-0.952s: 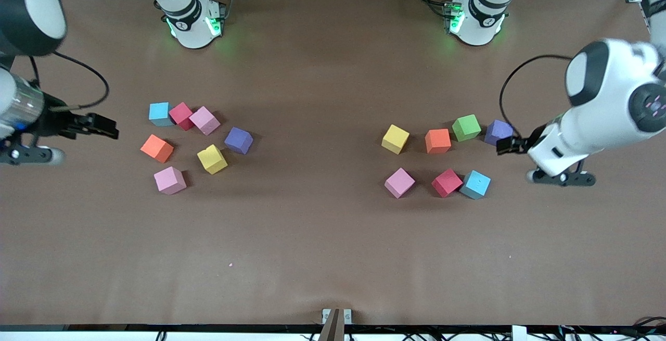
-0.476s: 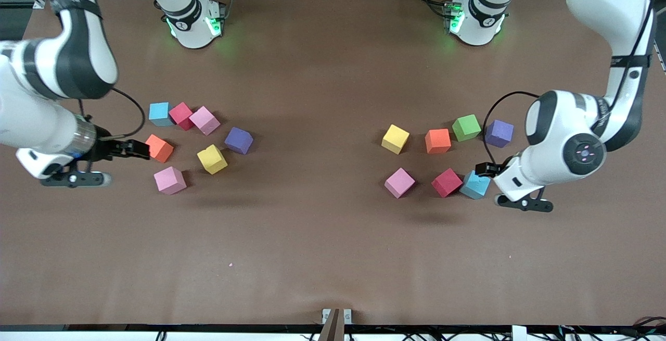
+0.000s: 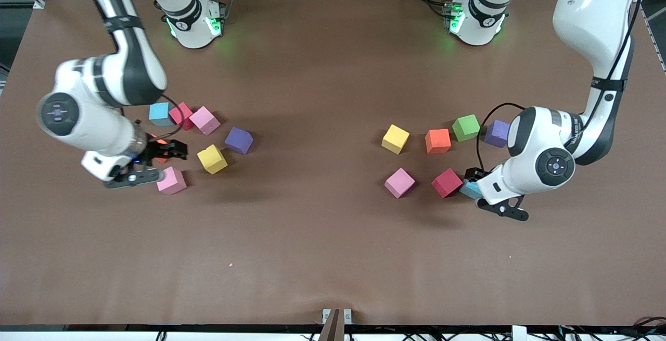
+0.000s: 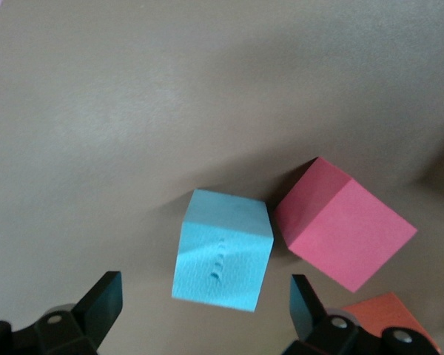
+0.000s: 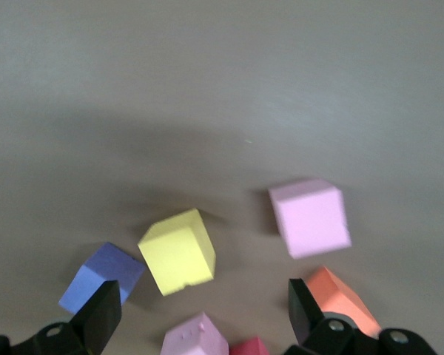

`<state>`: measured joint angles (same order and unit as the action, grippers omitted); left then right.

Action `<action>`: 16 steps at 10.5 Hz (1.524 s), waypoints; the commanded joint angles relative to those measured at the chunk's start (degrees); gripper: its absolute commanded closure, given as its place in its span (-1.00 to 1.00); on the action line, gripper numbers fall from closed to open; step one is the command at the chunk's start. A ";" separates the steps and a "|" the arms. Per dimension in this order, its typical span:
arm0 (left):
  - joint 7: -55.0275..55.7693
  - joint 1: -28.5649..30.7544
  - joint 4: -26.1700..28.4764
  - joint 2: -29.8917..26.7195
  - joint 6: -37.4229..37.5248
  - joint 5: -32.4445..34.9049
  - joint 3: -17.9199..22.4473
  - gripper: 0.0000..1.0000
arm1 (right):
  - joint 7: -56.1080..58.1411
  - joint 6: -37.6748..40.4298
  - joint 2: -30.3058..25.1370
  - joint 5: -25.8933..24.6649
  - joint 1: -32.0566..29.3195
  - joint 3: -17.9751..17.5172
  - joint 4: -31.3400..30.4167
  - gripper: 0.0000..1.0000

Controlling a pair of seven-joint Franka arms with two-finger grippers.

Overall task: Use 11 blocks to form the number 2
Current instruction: 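Grasp the yellow cube with the right gripper while the left gripper grasps cyan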

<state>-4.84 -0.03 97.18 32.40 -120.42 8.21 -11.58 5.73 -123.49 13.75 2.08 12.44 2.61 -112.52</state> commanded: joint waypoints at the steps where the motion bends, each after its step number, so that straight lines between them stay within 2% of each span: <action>1: -2.88 -0.05 0.37 0.65 -0.87 -0.56 -0.90 -1.00 | 2.62 -11.55 -0.66 1.17 1.00 0.29 -9.09 -1.00; 6: -3.86 -0.14 1.96 1.61 -2.36 -0.13 -0.81 -1.00 | 2.80 -28.79 0.48 1.17 1.88 0.11 -20.96 -1.00; 12: -3.25 -0.05 1.87 4.68 -3.51 0.05 -0.73 -1.00 | 3.24 -30.93 2.50 1.17 4.25 -0.15 -22.40 -1.00; 16: -3.24 0.73 1.78 4.26 -3.42 0.05 -0.64 -1.00 | 7.54 -34.89 6.54 1.17 3.99 -0.06 -22.22 -1.00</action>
<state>-7.55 0.20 98.93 36.74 -122.83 8.21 -12.29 11.15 -157.10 19.21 2.08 16.41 2.43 -134.72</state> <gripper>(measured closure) 0.000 0.000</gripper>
